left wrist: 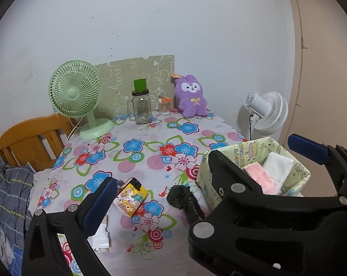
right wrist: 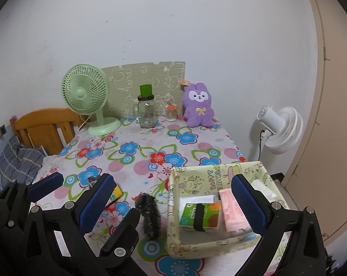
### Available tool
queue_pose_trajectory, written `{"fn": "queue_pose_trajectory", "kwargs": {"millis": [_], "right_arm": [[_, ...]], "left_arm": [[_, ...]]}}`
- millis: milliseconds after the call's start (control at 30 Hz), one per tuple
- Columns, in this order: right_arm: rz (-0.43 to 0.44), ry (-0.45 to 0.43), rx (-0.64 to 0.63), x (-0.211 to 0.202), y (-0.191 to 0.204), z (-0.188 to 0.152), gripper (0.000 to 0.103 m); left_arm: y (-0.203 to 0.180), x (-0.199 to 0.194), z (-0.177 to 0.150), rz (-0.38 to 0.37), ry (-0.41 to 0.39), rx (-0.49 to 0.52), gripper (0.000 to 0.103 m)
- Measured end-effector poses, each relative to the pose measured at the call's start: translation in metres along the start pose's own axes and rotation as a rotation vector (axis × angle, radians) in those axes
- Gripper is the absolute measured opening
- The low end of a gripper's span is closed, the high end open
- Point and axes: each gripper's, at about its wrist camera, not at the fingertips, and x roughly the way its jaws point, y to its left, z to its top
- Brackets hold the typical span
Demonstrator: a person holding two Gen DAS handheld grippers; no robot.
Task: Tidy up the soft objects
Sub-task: 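Withdraw both tools from the box back over the remaining items, then reach and grasp the black plastic bag with the right tool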
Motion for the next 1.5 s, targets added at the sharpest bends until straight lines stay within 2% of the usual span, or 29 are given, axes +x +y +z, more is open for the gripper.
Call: {"fn": "queue_pose_trajectory", "kwargs": {"millis": [300,500,633,833,1000,1333,1500], "right_arm": [[0.037,0.026,-0.02,0.015,0.016,-0.012,0.102],[0.064,0.047,-0.019,0.027,0.025,-0.022,0.093],[0.055,0.038,-0.026,0.034,0.033,-0.028,0.091],[0.083,0.07,-0.042,0.046,0.044,-0.036,0.083],[0.103,0.095,-0.048,0.057,0.054,-0.041,0.081],[0.098,0.144,-0.069,0.077,0.07,-0.049,0.074],[0.064,0.159,-0.06,0.088,0.072,-0.054,0.071]], "left_arm": [[0.015,0.01,-0.015,0.028,0.036,-0.018,0.103],[0.025,0.018,-0.026,0.054,0.055,-0.036,0.103],[0.034,0.024,-0.034,0.063,0.068,-0.049,0.103],[0.045,0.031,-0.044,0.08,0.089,-0.068,0.103],[0.054,0.037,-0.049,0.095,0.104,-0.076,0.103],[0.069,0.052,-0.061,0.103,0.144,-0.1,0.103],[0.072,0.063,-0.065,0.101,0.17,-0.106,0.103]]}}
